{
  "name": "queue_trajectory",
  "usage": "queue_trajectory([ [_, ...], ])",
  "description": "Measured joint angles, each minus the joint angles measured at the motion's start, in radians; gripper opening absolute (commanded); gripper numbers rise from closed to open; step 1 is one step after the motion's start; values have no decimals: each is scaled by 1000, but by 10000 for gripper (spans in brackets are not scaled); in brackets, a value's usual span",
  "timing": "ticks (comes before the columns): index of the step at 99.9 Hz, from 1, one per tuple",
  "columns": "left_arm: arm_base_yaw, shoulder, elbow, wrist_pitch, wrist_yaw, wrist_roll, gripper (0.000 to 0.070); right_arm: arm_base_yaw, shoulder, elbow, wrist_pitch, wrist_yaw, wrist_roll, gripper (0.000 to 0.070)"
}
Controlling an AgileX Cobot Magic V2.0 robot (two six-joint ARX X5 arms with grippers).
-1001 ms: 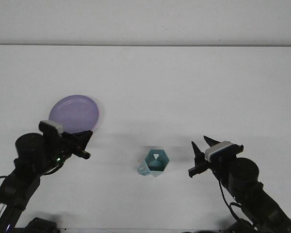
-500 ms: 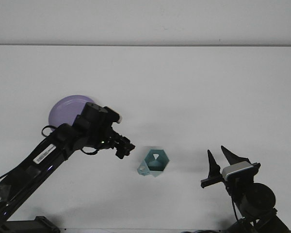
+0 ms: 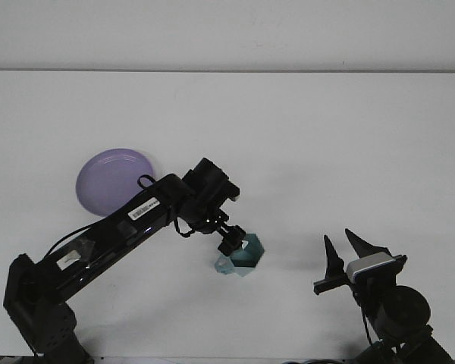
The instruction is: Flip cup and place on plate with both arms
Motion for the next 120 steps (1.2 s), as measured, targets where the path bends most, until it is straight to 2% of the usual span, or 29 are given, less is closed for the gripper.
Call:
queue_trajectory([
  [23, -26, 101, 0, 23, -2, 10, 502, 0, 0, 0, 0, -1, 0, 302],
  [29, -32, 119, 0, 32, -2, 11, 473, 0, 0, 0, 0, -1, 0, 302],
  [32, -35, 125, 0, 34, -2, 12, 411, 0, 0, 0, 0, -1, 0, 302],
  [35, -38, 127, 0, 37, -3, 15, 312, 0, 0, 0, 0, -1, 0, 302],
  [36, -39, 128, 0, 37, -3, 16, 253, 0, 0, 0, 0, -1, 0, 302],
  [39, -42, 128, 0, 40, -3, 18, 139, 0, 0, 0, 0, -1, 0, 302],
  [41, -45, 128, 0, 44, -3, 22, 28, 0, 0, 0, 0, -1, 0, 302],
  [42, -46, 128, 0, 45, -3, 24, 3, 0, 0, 0, 0, -1, 0, 302],
  [46, -50, 128, 0, 51, -3, 31, 19, 0, 0, 0, 0, -1, 0, 302],
  [94, -27, 92, 2, 35, -8, 51, 12, 0, 0, 0, 0, -1, 0, 302],
  [109, 55, -8, 2, 9, -77, 54, 12, 0, 0, 0, 0, -1, 0, 302],
  [120, 154, -78, 2, -6, -101, 55, 12, 0, 0, 0, 0, -1, 0, 302],
])
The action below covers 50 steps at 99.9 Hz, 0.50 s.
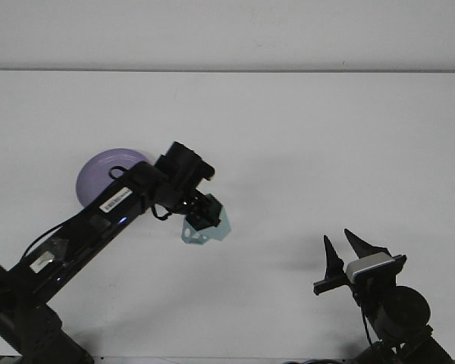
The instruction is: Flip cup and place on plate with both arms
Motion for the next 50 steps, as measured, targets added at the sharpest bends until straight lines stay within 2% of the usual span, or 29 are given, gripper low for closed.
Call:
queue_trajectory([
  [11, 128, -41, 0, -13, -10, 0, 12, 0, 0, 0, 0, 0, 0, 302],
  [28, 340, -48, 1, -61, -84, 5, 12, 0, 0, 0, 0, -2, 0, 302],
  [50, 531, -47, 1, -43, -89, 29, 12, 0, 0, 0, -1, -2, 0, 302],
])
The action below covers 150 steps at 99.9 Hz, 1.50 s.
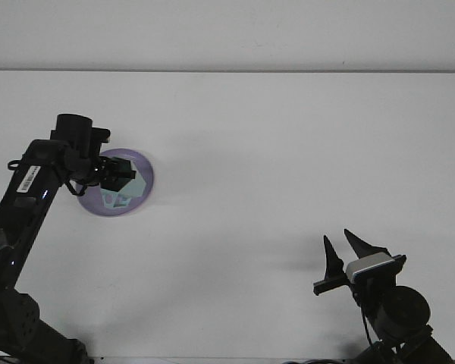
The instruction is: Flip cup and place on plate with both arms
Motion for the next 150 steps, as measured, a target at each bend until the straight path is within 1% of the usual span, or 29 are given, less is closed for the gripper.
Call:
queue_trajectory([
  [15, 76, 30, 1, 13, -1, 21, 12, 0, 0, 0, -3, 0, 0, 302],
  [20, 86, 58, 1, 17, -15, 26, 12, 0, 0, 0, -3, 0, 0, 302],
  [31, 84, 116, 1, 48, -39, 31, 12, 0, 0, 0, -4, 0, 0, 302],
  [41, 81, 145, 1, 91, -42, 38, 12, 0, 0, 0, -6, 0, 0, 302],
  [51, 82, 154, 1, 127, -73, 40, 12, 0, 0, 0, -6, 0, 0, 302],
  [76, 83, 204, 7, 123, -75, 45, 15, 0, 0, 0, -6, 0, 0, 301],
  [79, 83, 204, 7, 124, -75, 45, 32, 0, 0, 0, -6, 0, 0, 302],
  [81, 83, 204, 7, 125, -75, 46, 63, 0, 0, 0, -6, 0, 0, 302],
  [84, 83, 204, 7, 126, -75, 47, 146, 0, 0, 0, -6, 0, 0, 302],
  [85, 83, 204, 7, 127, -75, 47, 196, 0, 0, 0, -6, 0, 0, 301],
  [86, 83, 204, 7, 128, -76, 47, 216, 0, 0, 0, -6, 0, 0, 302],
  [90, 83, 205, 7, 138, -76, 47, 357, 0, 0, 0, -6, 0, 0, 301],
  [93, 83, 206, 8, 143, -75, 47, 450, 0, 0, 0, -7, 0, 0, 301],
  [95, 83, 206, 9, 142, -76, 47, 483, 0, 0, 0, -7, 0, 0, 301],
  [98, 83, 208, 14, 138, -76, 47, 506, 0, 0, 0, -8, 0, 0, 302],
  [116, 83, 213, 96, 73, -76, 47, 506, 0, 0, 0, -8, 0, 0, 301],
  [141, 83, 212, 360, -165, -74, 55, 505, 0, 0, 0, -10, 0, 0, 302],
  [150, 87, 182, 414, -174, -64, 47, 501, 0, 0, 0, -10, 0, 0, 301],
])
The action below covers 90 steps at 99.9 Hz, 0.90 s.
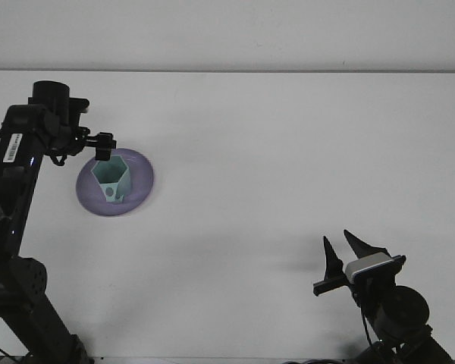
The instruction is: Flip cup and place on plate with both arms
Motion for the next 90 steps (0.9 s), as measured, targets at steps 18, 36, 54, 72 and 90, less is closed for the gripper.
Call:
queue_trajectory([
  [18, 5, -172, 0, -21, 21, -14, 284, 0, 0, 0, -2, 0, 0, 301],
  [36, 5, -377, 0, -35, 85, -26, 12, 0, 0, 0, -3, 0, 0, 300],
  [54, -2, -583, -63, 6, 128, -26, 13, 0, 0, 0, -3, 8, 0, 261],
  [72, -3, -848, -409, 206, 129, -27, 13, 0, 0, 0, -3, 48, 0, 13],
  [90, -3, -1146, -902, 547, 129, -60, 12, 0, 0, 0, -1, 115, 0, 1],
])
